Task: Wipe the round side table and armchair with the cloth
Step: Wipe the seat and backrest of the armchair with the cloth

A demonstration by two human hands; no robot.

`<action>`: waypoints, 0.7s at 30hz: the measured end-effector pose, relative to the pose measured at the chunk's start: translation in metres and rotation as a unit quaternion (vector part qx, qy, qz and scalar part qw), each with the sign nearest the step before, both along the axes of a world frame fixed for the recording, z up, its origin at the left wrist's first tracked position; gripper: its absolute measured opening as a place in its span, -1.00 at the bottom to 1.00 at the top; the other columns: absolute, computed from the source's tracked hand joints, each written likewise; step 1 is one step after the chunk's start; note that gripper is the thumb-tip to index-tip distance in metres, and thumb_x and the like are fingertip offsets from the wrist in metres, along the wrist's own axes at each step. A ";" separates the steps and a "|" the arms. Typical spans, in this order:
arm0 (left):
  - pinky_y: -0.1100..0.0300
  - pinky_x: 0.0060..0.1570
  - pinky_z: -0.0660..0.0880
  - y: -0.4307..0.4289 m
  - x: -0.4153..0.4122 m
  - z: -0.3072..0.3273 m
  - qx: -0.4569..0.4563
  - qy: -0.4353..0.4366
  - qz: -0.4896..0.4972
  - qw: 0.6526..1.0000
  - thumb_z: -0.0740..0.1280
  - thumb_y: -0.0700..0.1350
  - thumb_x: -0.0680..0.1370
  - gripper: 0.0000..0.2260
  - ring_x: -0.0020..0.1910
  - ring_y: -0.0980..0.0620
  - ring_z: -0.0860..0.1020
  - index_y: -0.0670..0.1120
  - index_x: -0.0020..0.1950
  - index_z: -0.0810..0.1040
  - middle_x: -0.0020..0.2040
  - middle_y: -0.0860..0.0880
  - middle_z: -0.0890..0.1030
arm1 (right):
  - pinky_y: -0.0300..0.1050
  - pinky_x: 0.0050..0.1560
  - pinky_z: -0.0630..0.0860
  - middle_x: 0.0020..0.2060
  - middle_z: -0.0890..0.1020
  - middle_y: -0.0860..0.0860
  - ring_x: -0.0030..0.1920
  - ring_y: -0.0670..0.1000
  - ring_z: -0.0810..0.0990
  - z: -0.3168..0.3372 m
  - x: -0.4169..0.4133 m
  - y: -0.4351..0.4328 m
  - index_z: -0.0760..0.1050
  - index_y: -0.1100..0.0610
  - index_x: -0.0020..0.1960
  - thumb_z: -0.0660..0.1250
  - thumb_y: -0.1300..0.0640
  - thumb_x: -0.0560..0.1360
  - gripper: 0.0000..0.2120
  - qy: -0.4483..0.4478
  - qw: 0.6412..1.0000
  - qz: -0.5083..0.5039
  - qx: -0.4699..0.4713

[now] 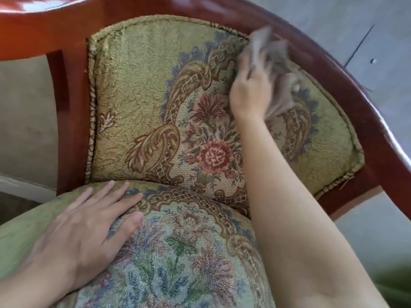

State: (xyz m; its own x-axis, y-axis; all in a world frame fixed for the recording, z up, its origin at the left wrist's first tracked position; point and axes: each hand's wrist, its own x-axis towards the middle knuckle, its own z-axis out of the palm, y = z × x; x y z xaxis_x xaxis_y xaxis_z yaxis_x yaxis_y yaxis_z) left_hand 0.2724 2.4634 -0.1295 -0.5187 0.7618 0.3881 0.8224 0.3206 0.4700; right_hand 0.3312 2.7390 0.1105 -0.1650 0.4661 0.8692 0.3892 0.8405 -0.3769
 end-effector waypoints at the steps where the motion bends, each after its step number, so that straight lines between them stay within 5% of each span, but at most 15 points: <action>1: 0.16 0.56 -0.12 0.000 0.000 0.000 -0.002 0.002 0.000 1.000 -0.18 0.45 0.56 -0.47 0.58 0.29 0.00 0.41 0.45 0.29 0.56 0.26 0.17 | 0.05 0.57 0.07 0.61 0.15 0.03 0.59 0.03 0.09 -0.007 -0.004 0.004 0.12 0.02 0.61 0.00 -0.08 0.70 -0.49 -0.059 0.998 -0.008 -0.015; 4: 0.11 0.56 -0.07 0.001 -0.001 0.001 -0.008 0.007 0.002 1.000 -0.19 0.44 0.57 -0.45 0.58 0.26 0.02 0.38 0.46 0.30 0.57 0.24 0.18 | -0.23 0.46 -0.08 0.62 0.12 -0.02 0.61 0.00 -0.03 -0.052 -0.013 0.005 0.10 0.03 0.62 0.03 -0.03 0.71 -0.50 -0.084 0.996 0.014 -0.022; 6: 0.09 0.56 -0.05 0.001 0.000 0.001 -0.013 0.010 0.002 1.000 -0.20 0.44 0.57 -0.44 0.58 0.25 0.03 0.36 0.47 0.30 0.57 0.23 0.17 | -0.23 0.47 -0.16 0.61 0.16 0.00 0.60 -0.01 -0.04 -0.085 -0.010 -0.001 0.12 0.04 0.61 0.05 -0.02 0.71 -0.51 -0.107 0.994 -0.008 0.010; 10: 0.12 0.56 -0.08 0.000 0.002 0.005 -0.018 0.007 0.000 1.000 -0.23 0.46 0.55 -0.40 0.58 0.25 0.01 0.35 0.47 0.29 0.58 0.23 0.15 | -0.20 0.47 0.06 0.59 0.20 -0.08 0.52 -0.19 -0.08 -0.128 -0.008 -0.012 0.18 -0.02 0.59 0.09 -0.04 0.69 -0.53 -0.113 0.992 0.046 -0.033; 15: 0.15 0.54 -0.18 -0.002 0.008 0.012 -0.042 0.000 0.002 0.999 -0.35 0.49 0.49 -0.32 0.58 0.25 -0.07 0.35 0.49 0.20 0.58 0.24 0.06 | -0.07 0.46 0.26 0.56 0.29 -0.07 0.57 -0.04 0.17 -0.147 -0.001 -0.040 0.28 0.01 0.56 0.08 -0.06 0.69 -0.54 -0.095 0.963 0.160 -0.196; 18: 0.16 0.52 -0.22 -0.003 0.010 0.016 -0.051 0.000 0.003 0.999 -0.40 0.50 0.46 -0.28 0.57 0.23 -0.08 0.33 0.50 0.16 0.58 0.22 0.04 | -0.20 0.19 0.43 0.19 0.64 -0.09 0.38 0.13 0.49 -0.143 0.018 -0.066 0.58 -0.03 0.26 0.11 -0.13 0.67 -0.64 0.000 0.903 0.238 -0.358; 21: 0.12 0.53 -0.18 -0.002 0.009 0.017 -0.059 0.000 0.000 0.998 -0.39 0.50 0.46 -0.27 0.57 0.21 -0.06 0.31 0.51 0.17 0.59 0.20 0.06 | 0.29 0.29 0.47 0.09 0.68 0.26 0.20 0.31 0.59 -0.120 0.049 -0.071 0.62 0.11 0.15 0.20 -0.26 0.60 -0.52 0.135 0.752 0.321 -0.560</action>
